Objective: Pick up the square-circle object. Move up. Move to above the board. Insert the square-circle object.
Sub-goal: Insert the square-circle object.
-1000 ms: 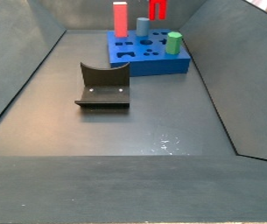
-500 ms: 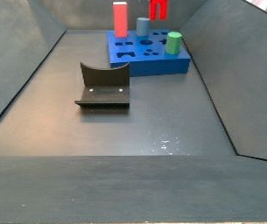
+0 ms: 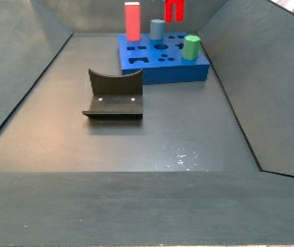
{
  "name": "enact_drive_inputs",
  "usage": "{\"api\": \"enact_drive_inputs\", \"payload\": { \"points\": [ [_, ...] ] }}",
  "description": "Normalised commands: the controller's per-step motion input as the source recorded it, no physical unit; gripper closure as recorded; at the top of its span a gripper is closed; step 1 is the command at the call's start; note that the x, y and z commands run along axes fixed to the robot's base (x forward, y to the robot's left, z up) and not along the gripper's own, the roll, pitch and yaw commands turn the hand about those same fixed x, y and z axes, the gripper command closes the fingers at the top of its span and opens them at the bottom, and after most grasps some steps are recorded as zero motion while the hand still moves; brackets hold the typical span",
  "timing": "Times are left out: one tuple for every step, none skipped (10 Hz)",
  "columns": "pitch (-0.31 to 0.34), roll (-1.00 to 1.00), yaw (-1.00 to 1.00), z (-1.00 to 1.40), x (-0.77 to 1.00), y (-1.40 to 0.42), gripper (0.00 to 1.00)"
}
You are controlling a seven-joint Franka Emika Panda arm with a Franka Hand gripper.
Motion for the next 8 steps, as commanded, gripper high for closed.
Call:
{"api": "enact_drive_inputs", "payload": {
  "points": [
    [-0.099, -0.13, -0.19, -0.19, -0.46, 0.05, 1.0],
    [-0.106, -0.12, -0.24, -0.14, -0.5, 0.07, 1.0],
    [-0.1, -0.07, -0.13, -0.22, -0.38, 0.0, 1.0],
    [-0.051, 0.0, 0.0, -0.52, -0.03, -0.03, 1.0],
    [-0.009, 0.0, 0.05, -0.58, 0.09, -0.09, 1.0],
    [-0.004, 0.0, 0.07, -0.41, 0.07, -0.03, 1.0],
    [-0.029, -0.01, 0.0, -0.16, 0.01, 0.0, 1.0],
    [-0.047, -0.02, 0.0, -0.06, 0.0, 0.0, 1.0]
  ]
}}
